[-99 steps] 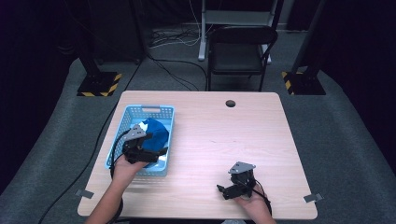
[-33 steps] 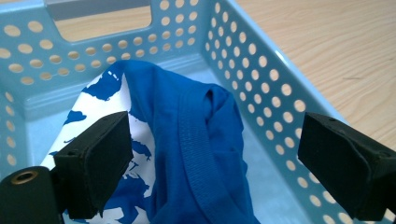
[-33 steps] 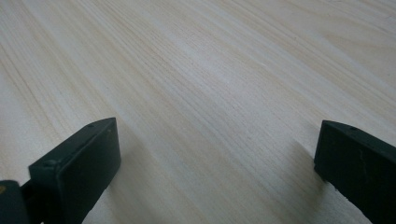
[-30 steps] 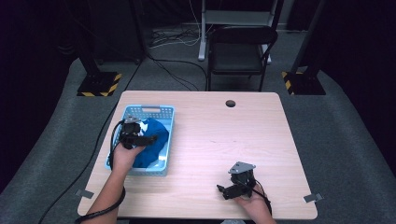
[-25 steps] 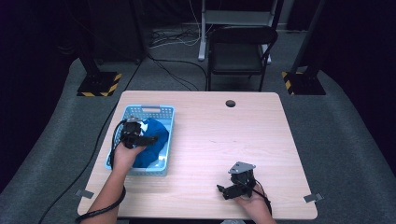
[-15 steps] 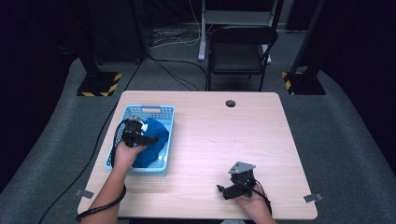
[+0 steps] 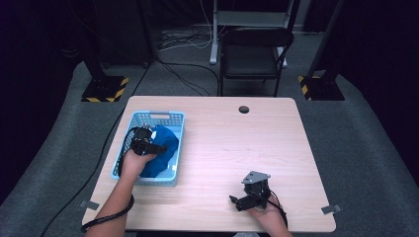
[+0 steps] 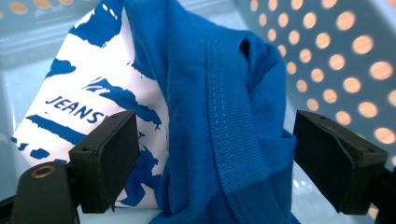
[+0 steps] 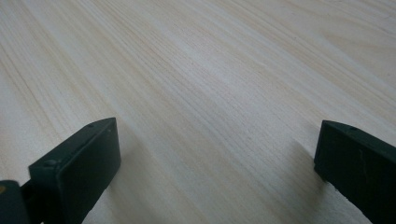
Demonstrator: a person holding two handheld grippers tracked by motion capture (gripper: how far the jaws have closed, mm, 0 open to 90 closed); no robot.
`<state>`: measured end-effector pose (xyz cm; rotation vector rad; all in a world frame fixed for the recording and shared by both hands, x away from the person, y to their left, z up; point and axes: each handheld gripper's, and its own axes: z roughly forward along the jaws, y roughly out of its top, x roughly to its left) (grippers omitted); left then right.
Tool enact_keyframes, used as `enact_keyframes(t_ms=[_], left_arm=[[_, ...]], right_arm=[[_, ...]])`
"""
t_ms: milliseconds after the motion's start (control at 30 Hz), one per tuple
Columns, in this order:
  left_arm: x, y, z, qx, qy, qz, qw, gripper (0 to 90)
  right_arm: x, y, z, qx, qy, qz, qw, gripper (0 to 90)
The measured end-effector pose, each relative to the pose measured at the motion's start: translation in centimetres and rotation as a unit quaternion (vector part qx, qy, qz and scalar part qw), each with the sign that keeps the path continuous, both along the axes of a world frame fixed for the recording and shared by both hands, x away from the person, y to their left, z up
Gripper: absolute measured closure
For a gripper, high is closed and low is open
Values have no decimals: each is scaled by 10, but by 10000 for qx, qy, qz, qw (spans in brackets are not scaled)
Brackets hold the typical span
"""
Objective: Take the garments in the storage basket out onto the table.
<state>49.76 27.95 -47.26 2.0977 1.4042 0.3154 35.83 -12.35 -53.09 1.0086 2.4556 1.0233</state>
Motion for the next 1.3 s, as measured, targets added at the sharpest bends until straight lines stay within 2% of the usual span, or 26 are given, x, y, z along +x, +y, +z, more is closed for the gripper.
enact_keyframes(t_ms=[167,200,233,267,433,633,767,933,1200,1300], left_arm=[[2,-1,-1,4,89,-13,10000,182],[3,0,-2,-72,138,-124,9998,201],[3,0,-2,-72,138,-124,9998,254],[3,-1,-2,-83,155,-173,9997,254],[5,-5,-5,53,261,-252,9993,327],[6,-6,-5,198,247,-300,9990,421],[6,-5,-5,314,179,-311,9989,512],[1,-7,-1,423,-66,-470,9980,598],[-5,-3,8,142,-342,-397,9985,611],[-8,-3,11,106,-411,-411,9983,611]], right_arm=[[0,0,0,0,0,-1,10000,0],[0,0,0,0,0,0,10000,0],[0,0,0,0,0,0,10000,0],[0,0,0,0,0,0,10000,0],[0,0,0,0,0,-1,10000,0],[0,0,0,0,0,0,10000,0],[0,0,0,0,1,0,10000,0],[0,0,0,0,1,0,10000,0],[0,0,0,1,1,0,10000,0],[0,0,0,1,1,0,10000,0]])
